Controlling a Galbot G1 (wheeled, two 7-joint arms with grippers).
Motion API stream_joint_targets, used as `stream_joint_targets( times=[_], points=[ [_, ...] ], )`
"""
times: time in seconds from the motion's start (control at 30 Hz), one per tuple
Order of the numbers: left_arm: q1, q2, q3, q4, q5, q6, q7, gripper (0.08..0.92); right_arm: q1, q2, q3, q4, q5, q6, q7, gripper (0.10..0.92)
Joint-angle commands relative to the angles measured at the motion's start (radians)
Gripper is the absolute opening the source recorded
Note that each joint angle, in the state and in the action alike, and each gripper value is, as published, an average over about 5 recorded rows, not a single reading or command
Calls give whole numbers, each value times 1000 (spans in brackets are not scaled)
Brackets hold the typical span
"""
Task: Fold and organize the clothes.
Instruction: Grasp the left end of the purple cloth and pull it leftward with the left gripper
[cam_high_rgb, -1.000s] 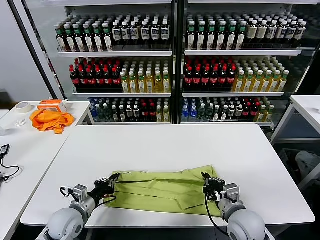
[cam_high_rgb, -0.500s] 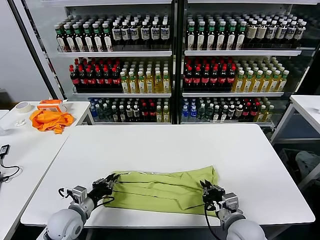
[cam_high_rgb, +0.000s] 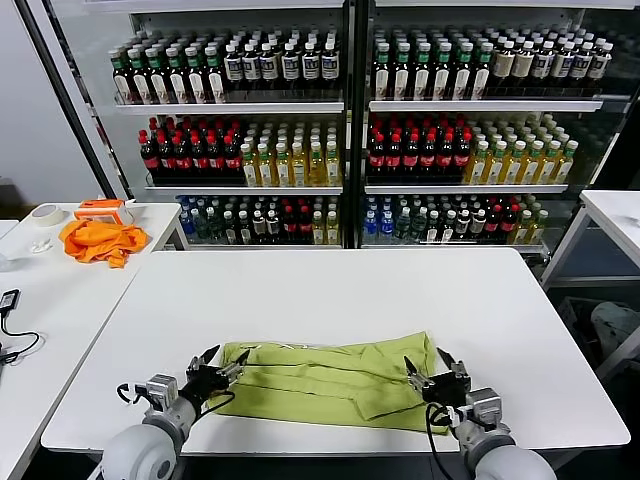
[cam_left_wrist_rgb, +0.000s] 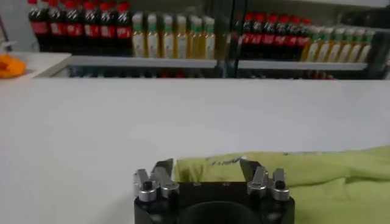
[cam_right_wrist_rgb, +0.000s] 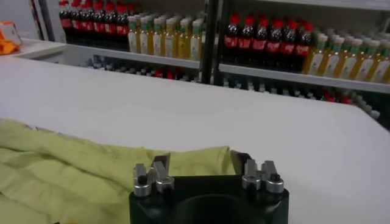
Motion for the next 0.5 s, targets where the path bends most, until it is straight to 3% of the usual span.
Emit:
stream_joint_targets(
  times=[0.03,0.27,0.5],
  points=[
    [1,-34,29,-9,-39,34,-181,784,-46,19,43,21,-43,13,7,802],
    [-6,-42,42,-1,-40,29,-181,803,-48,31,21,10,-66,16,8,822],
    [9,-49,52,-17,-38,38,-183,620,-52,37,17,5,-71,16,8,823]
  ],
)
